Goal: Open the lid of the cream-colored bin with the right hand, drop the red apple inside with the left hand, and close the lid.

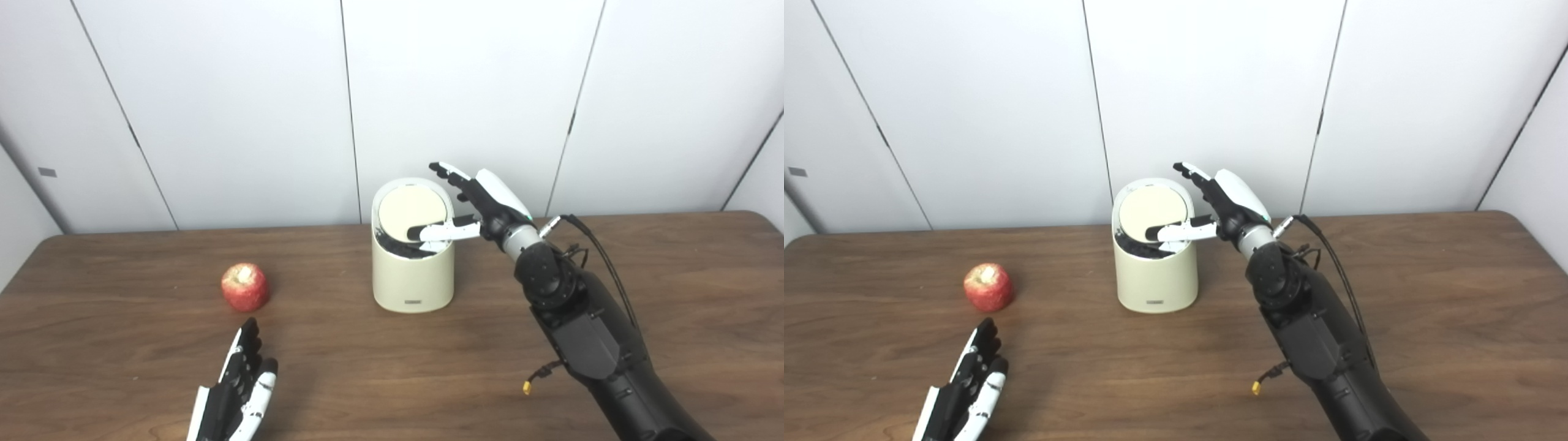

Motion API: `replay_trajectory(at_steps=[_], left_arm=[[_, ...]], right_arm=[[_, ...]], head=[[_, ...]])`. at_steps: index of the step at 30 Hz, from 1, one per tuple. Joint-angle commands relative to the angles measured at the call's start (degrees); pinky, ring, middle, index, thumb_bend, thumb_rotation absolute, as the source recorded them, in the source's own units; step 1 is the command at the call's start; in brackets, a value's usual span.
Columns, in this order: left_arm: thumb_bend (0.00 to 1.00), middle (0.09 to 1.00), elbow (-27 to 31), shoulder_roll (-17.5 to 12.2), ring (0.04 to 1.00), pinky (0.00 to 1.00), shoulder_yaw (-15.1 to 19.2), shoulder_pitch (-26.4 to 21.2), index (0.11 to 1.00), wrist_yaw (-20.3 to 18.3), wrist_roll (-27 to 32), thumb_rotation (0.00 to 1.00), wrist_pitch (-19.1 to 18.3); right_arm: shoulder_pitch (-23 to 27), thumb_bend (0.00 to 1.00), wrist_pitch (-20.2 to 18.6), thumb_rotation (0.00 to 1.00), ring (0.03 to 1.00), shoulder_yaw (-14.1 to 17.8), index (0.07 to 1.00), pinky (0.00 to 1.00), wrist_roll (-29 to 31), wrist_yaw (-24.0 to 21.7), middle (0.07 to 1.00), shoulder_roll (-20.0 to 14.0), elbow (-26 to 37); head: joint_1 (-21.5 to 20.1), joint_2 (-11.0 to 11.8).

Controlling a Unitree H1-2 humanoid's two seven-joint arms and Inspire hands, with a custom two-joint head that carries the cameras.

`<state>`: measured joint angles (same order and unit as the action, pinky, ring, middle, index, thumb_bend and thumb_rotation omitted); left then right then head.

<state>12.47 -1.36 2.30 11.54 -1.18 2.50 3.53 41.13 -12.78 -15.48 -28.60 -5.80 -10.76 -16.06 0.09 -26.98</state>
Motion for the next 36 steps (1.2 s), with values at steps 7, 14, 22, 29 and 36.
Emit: replay_trajectory(at_steps=[7,14,22,29,36], left_arm=[[0.31,1.0,0.71,0.84,1.0,1.0,-0.91,1.6,1.0,-0.12,0.35,0.5,0.97],[0.31,1.0,-0.05,0.84,1.0,1.0,-0.8,1.31,1.0,0.19,0.48,0.49,1.58],[0.33,1.0,0.1,0.9,1.0,1.0,-0.68,1.32,1.0,0.59,0.13,0.49,1.29],[0.33,1.0,0.11,0.7,1.0,1.0,-0.84,1.44,1.0,0.41,0.1,0.49,1.6],[0.24,1.0,-1.0,0.09,1.0,1.0,-0.8,1.06,1.0,0.06,-0.18,0.4,2.5]], right_arm=[[3.75,0.81,9.17,0.21,0.932,-2.17,0.883,0.89,-4.76,5.2,0.904,-1.84,-0.58],[4.26,0.86,11.32,0.11,0.969,-3.96,0.884,0.95,-8.62,6.07,0.924,-3.31,-0.64],[3.84,0.86,11.69,0.12,0.966,-3.04,0.872,0.94,-7.6,6.14,0.914,-2.81,-0.23],[2.88,0.78,9.4,0.25,0.911,2.2,0.867,0.88,-0.84,5.64,0.899,-0.26,1.6],[-0.14,0.67,5.49,0.47,0.903,6.97,0.876,0.88,6.99,2.87,0.896,1.88,4.84]], head=[[0.15,-0.14],[0.32,0.16],[0.29,0.0],[0.26,-0.19],[-0.05,0.72]])
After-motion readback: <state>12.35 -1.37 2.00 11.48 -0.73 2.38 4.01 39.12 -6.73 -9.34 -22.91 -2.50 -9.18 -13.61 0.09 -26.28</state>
